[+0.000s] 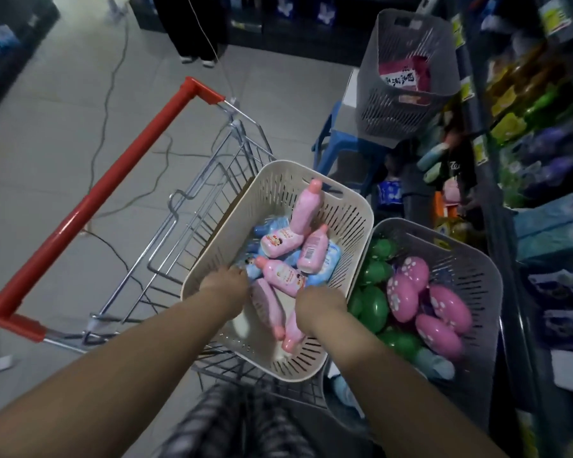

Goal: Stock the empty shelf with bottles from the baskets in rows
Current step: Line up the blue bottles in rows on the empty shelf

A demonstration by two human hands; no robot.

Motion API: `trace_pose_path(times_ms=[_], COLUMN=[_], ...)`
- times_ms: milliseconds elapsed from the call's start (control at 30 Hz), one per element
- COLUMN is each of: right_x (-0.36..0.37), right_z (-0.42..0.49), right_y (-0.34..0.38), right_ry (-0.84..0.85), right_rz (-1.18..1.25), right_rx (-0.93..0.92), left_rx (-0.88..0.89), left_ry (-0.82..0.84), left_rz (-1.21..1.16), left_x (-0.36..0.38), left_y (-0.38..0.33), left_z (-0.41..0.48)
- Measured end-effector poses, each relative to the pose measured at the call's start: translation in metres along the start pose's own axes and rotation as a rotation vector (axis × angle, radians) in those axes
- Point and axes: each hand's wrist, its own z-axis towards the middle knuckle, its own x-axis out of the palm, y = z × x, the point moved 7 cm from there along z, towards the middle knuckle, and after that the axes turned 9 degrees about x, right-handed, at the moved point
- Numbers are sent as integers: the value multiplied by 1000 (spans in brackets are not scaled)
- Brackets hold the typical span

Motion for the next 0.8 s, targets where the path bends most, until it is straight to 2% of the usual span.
trace_pose_path(times_ms=[200,367,600,800], right_x=[14,36,39,43], right_z=[73,102,125,133], right_y=[-9,-3,11,27], right_ry=[114,162,-29,0], right_rz=[-25,-103,-263,-468], right_rx=[76,22,-18,-110], left_rx=[-137,-109,-153,-172], left_ry=[39,65,25,3], left_rz=[-218,-345,-265,-167], left_x=[21,52,53,52], left_y=[9,15,10,10], left_z=[32,54,76,92])
